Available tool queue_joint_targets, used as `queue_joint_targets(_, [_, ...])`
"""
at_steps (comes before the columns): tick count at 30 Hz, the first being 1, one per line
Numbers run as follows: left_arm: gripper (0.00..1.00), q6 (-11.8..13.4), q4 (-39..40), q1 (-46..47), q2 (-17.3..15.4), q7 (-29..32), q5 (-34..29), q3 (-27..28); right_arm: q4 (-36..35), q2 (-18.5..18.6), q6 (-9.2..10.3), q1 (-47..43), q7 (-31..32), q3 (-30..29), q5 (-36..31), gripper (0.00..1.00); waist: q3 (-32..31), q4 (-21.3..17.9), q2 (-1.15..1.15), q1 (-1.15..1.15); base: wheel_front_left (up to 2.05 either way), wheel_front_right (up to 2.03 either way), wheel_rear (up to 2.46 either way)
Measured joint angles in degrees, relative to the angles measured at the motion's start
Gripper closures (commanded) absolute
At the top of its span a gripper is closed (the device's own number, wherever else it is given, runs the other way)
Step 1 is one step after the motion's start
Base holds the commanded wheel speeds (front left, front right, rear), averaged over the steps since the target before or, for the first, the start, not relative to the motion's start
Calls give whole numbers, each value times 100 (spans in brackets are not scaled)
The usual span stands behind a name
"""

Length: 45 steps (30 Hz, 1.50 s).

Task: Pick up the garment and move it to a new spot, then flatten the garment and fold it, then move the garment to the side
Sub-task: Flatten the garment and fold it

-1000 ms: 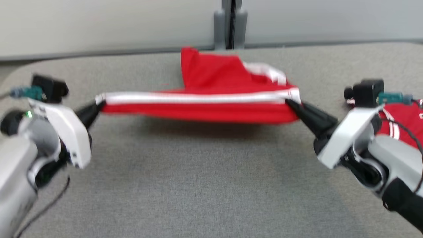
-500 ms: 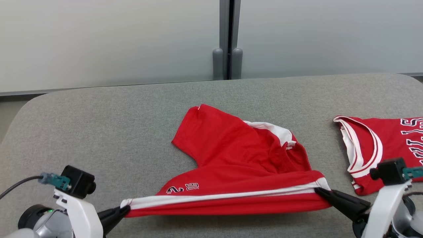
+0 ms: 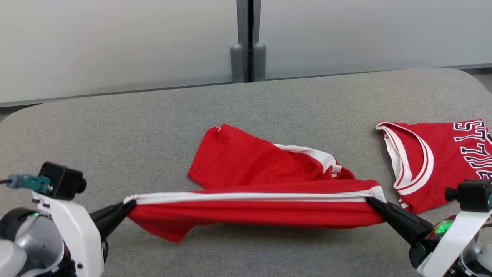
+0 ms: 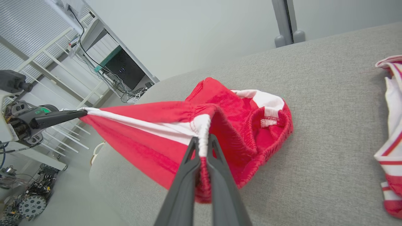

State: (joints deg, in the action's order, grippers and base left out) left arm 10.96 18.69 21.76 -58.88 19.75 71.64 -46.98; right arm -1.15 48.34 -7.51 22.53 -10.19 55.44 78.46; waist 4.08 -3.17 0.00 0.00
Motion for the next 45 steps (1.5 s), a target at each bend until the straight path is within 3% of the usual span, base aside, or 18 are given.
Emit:
queue_joint_targets(13, [100,-983,-2084,1909,1026,425,-695,-38,813,-1272,0,264,-303,-953,-666,100,1075,-381,0,0,0,0,0])
queue_joint_targets(20, [100,-1339,-2941,2658,1377,616,-929,-122,1137,-1737,0,480,-324,-1204,-913,100,1600,-642,0,0,0,0,0])
queue_joint_targets(29, [100,-1601,-3932,3371,1825,879,-1062,-249,1566,-2314,0,810,-344,-1445,-1312,100,2094,-1045,0,0,0,0,0])
queue_joint_targets(30, [100,-1614,-4018,3407,1871,873,-1071,-266,1606,-2362,0,843,-343,-1451,-1341,97,2130,-1076,0,0,0,0,0])
queue_joint_targets(31, [100,-1647,-4124,3451,1920,859,-1082,-282,1657,-2413,0,875,-336,-1467,-1371,82,2160,-1102,0,0,0,0,0])
queue_joint_targets(32, [100,-1670,-4217,3497,1965,843,-1096,-302,1690,-2461,0,901,-324,-1466,-1404,58,2181,-1123,0,0,0,0,0])
queue_joint_targets(33, [97,-1696,-4314,3524,2016,838,-1096,-310,1730,-2508,0,926,-288,-1468,-1421,26,2193,-1139,0,0,0,0,0])
queue_joint_targets(34, [10,-1704,-4423,3537,2079,838,-1050,-312,1778,-2553,0,946,-264,-1460,-1443,0,2191,-1144,0,0,0,0,0])
queue_joint_targets(35, [0,-1731,-4525,3537,2146,845,-989,-318,1837,-2586,1,962,-215,-1462,-1454,0,2174,-1141,0,0,0,0,0])
queue_joint_targets(45, [0,-1822,-4909,3493,2215,864,-559,-402,2026,-2711,8,907,130,-1423,-1510,0,1751,-1075,0,0,0,0,0])
